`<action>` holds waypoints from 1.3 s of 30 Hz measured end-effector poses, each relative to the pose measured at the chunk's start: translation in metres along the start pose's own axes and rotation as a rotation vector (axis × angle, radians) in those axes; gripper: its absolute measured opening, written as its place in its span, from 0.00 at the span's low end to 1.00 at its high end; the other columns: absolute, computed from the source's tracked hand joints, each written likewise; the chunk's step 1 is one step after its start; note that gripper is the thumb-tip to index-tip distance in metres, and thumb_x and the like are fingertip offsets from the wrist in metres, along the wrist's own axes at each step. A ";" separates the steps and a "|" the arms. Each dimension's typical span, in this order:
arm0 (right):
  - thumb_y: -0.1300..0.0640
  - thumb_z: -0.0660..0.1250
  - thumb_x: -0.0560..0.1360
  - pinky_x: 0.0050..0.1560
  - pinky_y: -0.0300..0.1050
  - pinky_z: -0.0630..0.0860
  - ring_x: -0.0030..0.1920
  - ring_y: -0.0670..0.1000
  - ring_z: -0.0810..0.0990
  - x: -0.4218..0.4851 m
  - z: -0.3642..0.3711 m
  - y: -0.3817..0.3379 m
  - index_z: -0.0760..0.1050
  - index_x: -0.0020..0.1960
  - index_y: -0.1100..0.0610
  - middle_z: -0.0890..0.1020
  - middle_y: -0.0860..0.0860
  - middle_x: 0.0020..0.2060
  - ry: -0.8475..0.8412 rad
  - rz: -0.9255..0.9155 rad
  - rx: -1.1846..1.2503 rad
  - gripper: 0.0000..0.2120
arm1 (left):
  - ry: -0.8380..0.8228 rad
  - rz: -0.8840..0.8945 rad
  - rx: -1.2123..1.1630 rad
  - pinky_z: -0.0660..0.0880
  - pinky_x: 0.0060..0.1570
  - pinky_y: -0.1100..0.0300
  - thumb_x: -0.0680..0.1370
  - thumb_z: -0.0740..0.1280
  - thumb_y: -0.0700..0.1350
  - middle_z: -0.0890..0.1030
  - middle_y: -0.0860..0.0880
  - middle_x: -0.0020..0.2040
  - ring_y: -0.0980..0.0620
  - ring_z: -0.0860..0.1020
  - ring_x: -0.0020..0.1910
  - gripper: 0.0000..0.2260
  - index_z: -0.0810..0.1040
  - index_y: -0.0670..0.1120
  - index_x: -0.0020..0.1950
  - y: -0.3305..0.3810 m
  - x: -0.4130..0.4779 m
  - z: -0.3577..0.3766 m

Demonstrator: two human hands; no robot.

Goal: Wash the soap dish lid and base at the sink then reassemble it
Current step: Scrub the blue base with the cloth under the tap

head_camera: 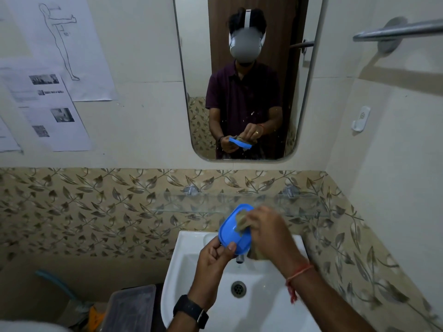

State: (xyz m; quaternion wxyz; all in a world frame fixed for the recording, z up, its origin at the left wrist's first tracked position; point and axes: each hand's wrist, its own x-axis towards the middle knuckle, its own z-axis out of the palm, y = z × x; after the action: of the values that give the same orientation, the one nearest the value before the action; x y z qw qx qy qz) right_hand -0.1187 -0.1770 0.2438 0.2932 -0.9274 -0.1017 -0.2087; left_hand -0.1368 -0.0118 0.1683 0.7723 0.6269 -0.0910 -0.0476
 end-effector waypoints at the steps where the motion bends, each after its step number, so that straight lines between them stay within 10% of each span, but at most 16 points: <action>1: 0.72 0.69 0.70 0.45 0.43 0.78 0.44 0.55 0.83 0.006 -0.003 0.006 0.86 0.46 0.59 0.83 0.55 0.44 0.058 0.076 -0.019 0.12 | -0.011 0.007 0.003 0.77 0.66 0.51 0.79 0.69 0.48 0.85 0.43 0.62 0.44 0.82 0.64 0.19 0.78 0.43 0.69 0.001 -0.001 0.001; 8: 0.69 0.67 0.70 0.54 0.43 0.78 0.49 0.55 0.82 -0.017 0.003 -0.010 0.84 0.57 0.59 0.83 0.55 0.49 -0.155 -0.151 0.004 0.19 | 0.001 -0.002 0.001 0.77 0.66 0.48 0.80 0.67 0.47 0.85 0.41 0.62 0.42 0.82 0.63 0.18 0.79 0.43 0.69 0.009 0.006 -0.002; 15: 0.69 0.69 0.73 0.49 0.45 0.79 0.47 0.55 0.82 0.010 -0.004 0.008 0.84 0.52 0.60 0.82 0.56 0.48 0.068 0.114 -0.055 0.12 | -0.017 -0.007 0.017 0.79 0.59 0.57 0.79 0.68 0.47 0.85 0.44 0.62 0.46 0.83 0.62 0.19 0.78 0.44 0.69 0.013 0.005 0.000; 22: 0.65 0.63 0.70 0.50 0.39 0.75 0.45 0.53 0.81 -0.010 0.002 -0.008 0.85 0.52 0.58 0.81 0.54 0.46 -0.214 -0.112 0.028 0.15 | 0.063 -0.039 -0.030 0.78 0.63 0.50 0.79 0.71 0.49 0.86 0.43 0.59 0.41 0.82 0.61 0.16 0.82 0.45 0.65 0.012 0.011 -0.004; 24: 0.69 0.66 0.71 0.47 0.30 0.72 0.42 0.47 0.80 -0.001 0.001 0.003 0.86 0.50 0.58 0.80 0.50 0.45 -0.139 -0.032 0.035 0.14 | 0.077 -0.041 -0.041 0.78 0.62 0.50 0.76 0.72 0.53 0.86 0.43 0.60 0.42 0.83 0.62 0.20 0.82 0.46 0.65 0.014 0.010 -0.004; 29: 0.68 0.67 0.74 0.47 0.41 0.78 0.45 0.52 0.79 0.019 -0.001 0.015 0.84 0.52 0.60 0.81 0.54 0.47 0.092 0.133 -0.018 0.10 | 0.037 -0.045 -0.041 0.79 0.59 0.53 0.77 0.70 0.51 0.86 0.44 0.60 0.44 0.84 0.61 0.19 0.81 0.45 0.66 0.014 0.009 -0.003; 39: 0.61 0.71 0.71 0.47 0.40 0.80 0.43 0.45 0.83 -0.003 -0.010 0.011 0.88 0.45 0.52 0.87 0.50 0.42 -0.408 0.042 0.091 0.09 | 0.087 -0.012 0.002 0.79 0.62 0.54 0.78 0.71 0.52 0.86 0.45 0.61 0.43 0.82 0.62 0.20 0.80 0.45 0.68 0.016 0.012 -0.018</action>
State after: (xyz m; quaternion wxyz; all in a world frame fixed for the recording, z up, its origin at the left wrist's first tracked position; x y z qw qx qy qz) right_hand -0.1212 -0.1918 0.2449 0.3122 -0.9383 -0.1489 -0.0053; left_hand -0.1221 0.0070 0.1808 0.7747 0.6295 -0.0536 -0.0247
